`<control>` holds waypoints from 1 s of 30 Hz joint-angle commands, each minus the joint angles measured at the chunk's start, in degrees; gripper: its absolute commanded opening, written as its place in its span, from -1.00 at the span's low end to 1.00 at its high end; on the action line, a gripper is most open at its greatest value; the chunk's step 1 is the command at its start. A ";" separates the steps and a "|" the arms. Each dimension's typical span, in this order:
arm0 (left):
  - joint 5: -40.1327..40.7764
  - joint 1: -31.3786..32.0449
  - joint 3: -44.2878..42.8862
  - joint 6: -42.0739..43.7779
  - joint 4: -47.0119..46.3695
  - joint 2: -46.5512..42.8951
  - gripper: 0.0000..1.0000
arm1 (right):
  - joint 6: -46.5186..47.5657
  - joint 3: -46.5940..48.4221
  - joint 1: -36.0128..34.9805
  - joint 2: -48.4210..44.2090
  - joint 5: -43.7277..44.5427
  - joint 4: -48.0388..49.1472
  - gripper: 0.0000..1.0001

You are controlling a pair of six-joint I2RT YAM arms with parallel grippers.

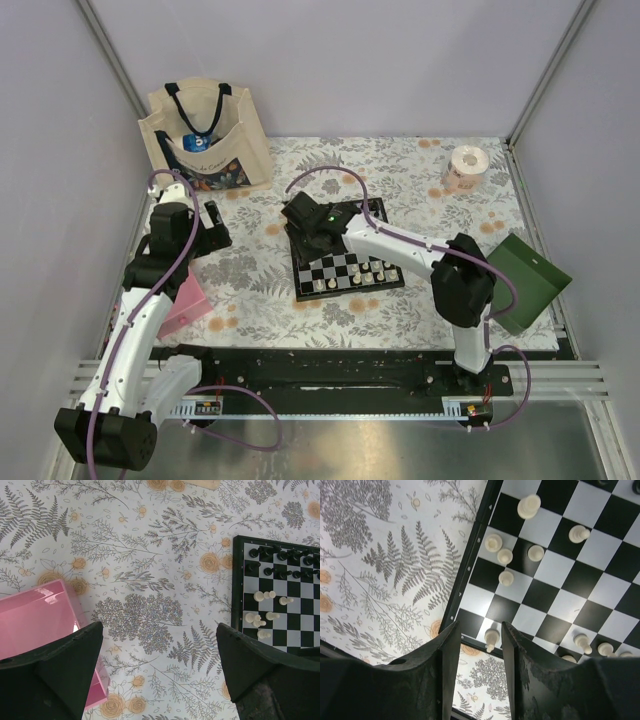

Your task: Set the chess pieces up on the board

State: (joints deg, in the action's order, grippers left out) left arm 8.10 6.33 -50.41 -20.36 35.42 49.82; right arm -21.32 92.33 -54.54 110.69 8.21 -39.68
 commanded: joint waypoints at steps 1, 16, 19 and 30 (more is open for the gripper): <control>-0.54 -0.18 0.05 0.50 -2.02 -1.13 0.98 | -0.91 4.08 1.28 2.94 -0.91 -0.13 -0.08; -0.54 -0.26 -0.04 0.58 -2.02 -0.69 0.98 | -0.57 5.75 4.18 7.96 -2.41 -0.57 -0.11; -0.54 -0.18 -0.04 0.50 -2.02 -0.60 0.98 | -0.39 6.19 4.36 8.74 -2.58 -0.57 -0.11; -0.54 -0.18 -0.04 0.59 -2.02 -0.60 0.98 | 0.14 6.89 4.53 10.59 -3.02 -0.31 -0.13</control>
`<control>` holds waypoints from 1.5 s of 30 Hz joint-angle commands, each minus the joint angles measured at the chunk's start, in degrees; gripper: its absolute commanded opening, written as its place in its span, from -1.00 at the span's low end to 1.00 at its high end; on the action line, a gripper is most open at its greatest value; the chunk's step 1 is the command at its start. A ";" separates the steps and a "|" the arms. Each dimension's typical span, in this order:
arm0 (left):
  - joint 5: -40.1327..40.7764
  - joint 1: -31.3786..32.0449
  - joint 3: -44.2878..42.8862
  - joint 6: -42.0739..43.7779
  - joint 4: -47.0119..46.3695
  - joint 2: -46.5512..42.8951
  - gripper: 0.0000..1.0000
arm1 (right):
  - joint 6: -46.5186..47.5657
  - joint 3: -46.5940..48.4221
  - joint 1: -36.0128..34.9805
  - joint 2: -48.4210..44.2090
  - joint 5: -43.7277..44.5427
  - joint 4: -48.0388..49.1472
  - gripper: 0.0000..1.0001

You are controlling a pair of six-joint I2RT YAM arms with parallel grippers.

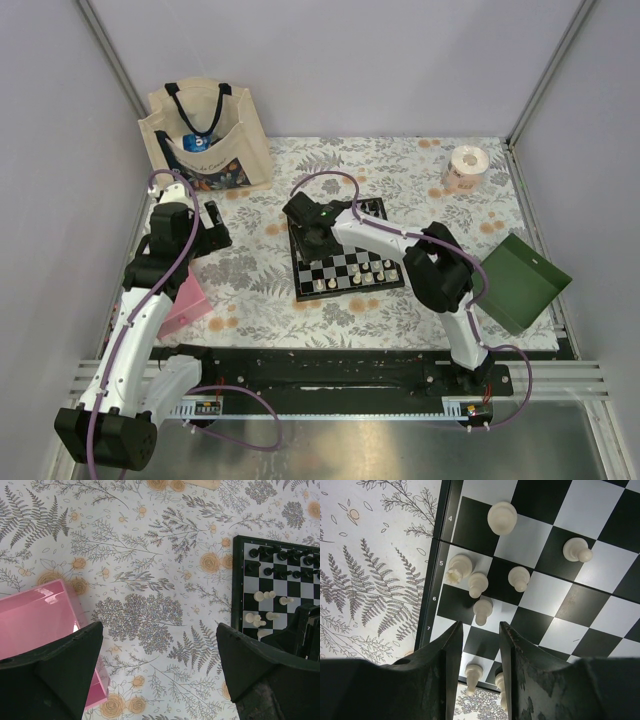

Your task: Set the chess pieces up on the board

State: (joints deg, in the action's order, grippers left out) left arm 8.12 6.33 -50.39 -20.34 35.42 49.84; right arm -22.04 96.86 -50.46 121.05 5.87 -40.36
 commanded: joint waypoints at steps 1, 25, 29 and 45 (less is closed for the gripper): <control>-0.47 -0.18 -0.06 0.56 -2.02 -0.71 0.98 | 0.95 2.54 0.53 0.41 -0.68 0.28 -0.14; -0.56 -0.18 -0.06 0.56 -2.02 -0.80 0.98 | 1.56 3.51 1.24 2.34 -1.65 0.72 -0.38; -0.56 -0.18 0.03 0.56 -2.02 -0.80 0.98 | 1.74 3.42 1.24 2.43 -1.48 0.63 -0.38; -0.47 -0.26 0.03 0.56 -1.93 -0.80 0.98 | 1.83 3.87 1.33 3.05 -1.91 1.34 -0.39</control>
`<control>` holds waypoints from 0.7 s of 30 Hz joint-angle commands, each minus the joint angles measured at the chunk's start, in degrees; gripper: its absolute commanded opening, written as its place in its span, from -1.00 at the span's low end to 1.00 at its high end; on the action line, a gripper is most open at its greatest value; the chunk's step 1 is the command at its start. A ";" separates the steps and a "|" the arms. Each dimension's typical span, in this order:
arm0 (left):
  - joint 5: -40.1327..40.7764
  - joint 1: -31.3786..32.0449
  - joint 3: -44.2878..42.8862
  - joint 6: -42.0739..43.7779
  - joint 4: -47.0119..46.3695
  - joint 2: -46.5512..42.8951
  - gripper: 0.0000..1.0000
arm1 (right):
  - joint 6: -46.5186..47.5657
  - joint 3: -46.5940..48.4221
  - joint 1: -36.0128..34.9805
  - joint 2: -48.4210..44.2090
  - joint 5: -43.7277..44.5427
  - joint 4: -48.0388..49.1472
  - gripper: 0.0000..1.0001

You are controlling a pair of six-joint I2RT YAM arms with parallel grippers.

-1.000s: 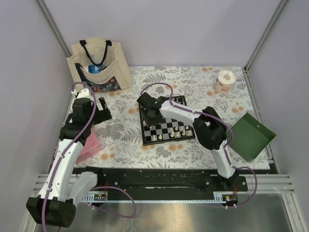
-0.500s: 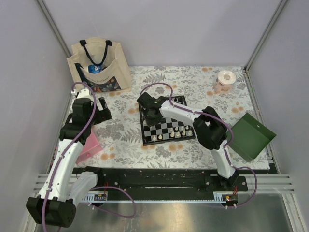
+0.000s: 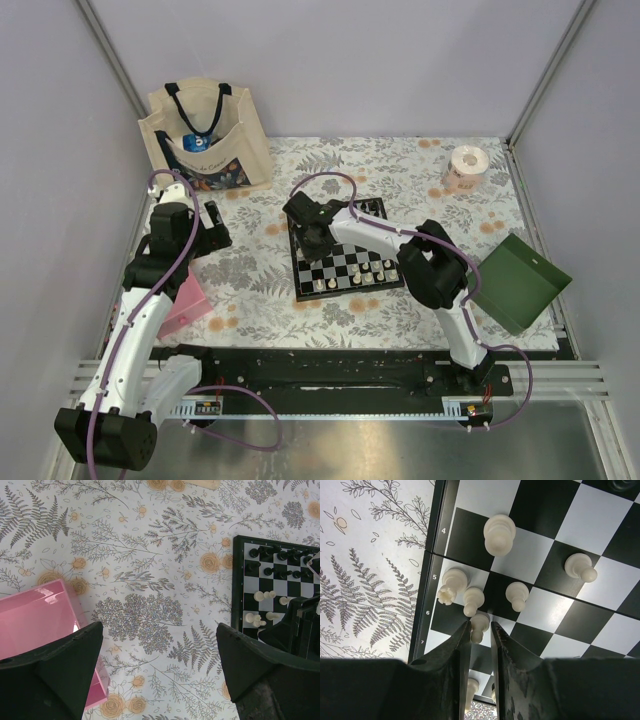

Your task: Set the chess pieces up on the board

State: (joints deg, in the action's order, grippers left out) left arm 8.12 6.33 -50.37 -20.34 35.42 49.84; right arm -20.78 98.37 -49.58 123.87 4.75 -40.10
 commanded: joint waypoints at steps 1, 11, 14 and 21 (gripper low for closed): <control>-0.47 -0.26 0.01 0.56 -1.85 -0.80 0.98 | 0.56 2.27 0.45 0.05 -0.62 1.07 -0.39; -0.56 -0.26 0.01 0.56 -1.93 -0.80 0.98 | 0.47 2.09 0.54 -0.48 -0.62 1.78 -0.40; -0.56 -0.26 0.01 0.47 -1.93 -0.71 0.98 | 0.30 2.09 0.54 -0.65 -0.45 1.95 -0.39; -0.56 -0.35 0.01 0.47 -1.93 -0.80 0.98 | 0.03 1.92 0.72 -0.74 -0.71 2.13 -0.37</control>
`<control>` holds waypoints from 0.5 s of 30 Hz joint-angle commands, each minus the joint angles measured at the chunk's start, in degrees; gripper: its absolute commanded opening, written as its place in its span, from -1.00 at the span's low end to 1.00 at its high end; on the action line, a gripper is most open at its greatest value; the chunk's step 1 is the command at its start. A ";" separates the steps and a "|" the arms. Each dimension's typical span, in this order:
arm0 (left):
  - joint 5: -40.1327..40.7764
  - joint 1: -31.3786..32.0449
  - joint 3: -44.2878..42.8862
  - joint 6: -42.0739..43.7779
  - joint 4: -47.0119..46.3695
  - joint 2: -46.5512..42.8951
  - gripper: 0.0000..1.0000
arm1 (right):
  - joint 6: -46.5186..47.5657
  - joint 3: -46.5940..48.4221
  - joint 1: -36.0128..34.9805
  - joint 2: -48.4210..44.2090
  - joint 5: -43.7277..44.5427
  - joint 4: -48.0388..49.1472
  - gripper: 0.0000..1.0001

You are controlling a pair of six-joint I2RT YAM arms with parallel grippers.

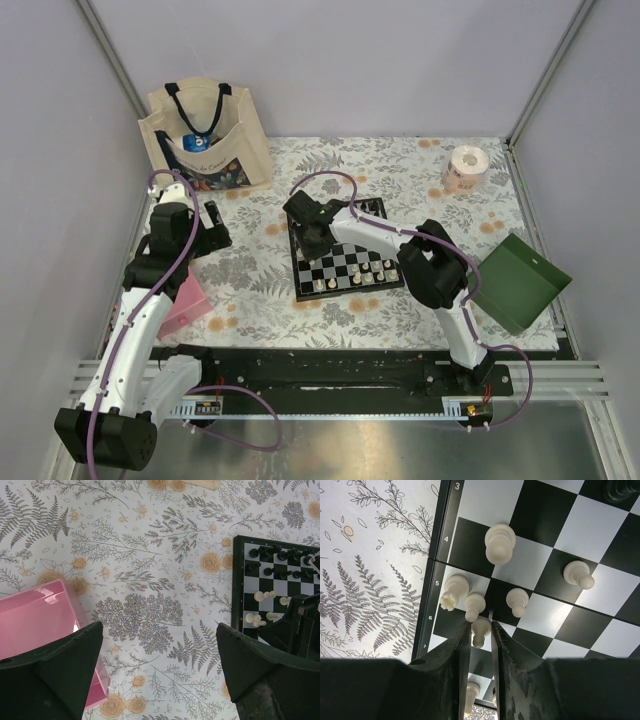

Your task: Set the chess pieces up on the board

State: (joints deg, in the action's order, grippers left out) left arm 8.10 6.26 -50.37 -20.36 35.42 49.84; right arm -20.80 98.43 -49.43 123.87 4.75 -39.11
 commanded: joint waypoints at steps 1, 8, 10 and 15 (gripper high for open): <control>-0.54 -0.29 0.01 0.50 -1.85 -0.80 0.98 | 0.14 1.59 0.65 -0.91 -0.54 0.97 -0.37; -0.63 -0.29 0.01 0.50 -2.11 -0.71 0.98 | -0.03 0.53 0.65 -2.14 0.25 1.14 -0.53; -0.71 -0.29 0.01 0.50 -2.11 -0.71 0.98 | -0.03 0.44 0.65 -2.50 0.26 1.23 -0.59; -0.72 -0.29 0.01 0.41 -2.02 -0.63 0.98 | -0.12 -0.69 0.65 -4.95 0.43 1.14 -0.75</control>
State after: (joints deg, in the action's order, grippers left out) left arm 8.10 6.26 -50.37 -20.36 35.42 49.84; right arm -20.84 98.32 -49.32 123.52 4.89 -38.65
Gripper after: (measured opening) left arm 0.988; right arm 0.161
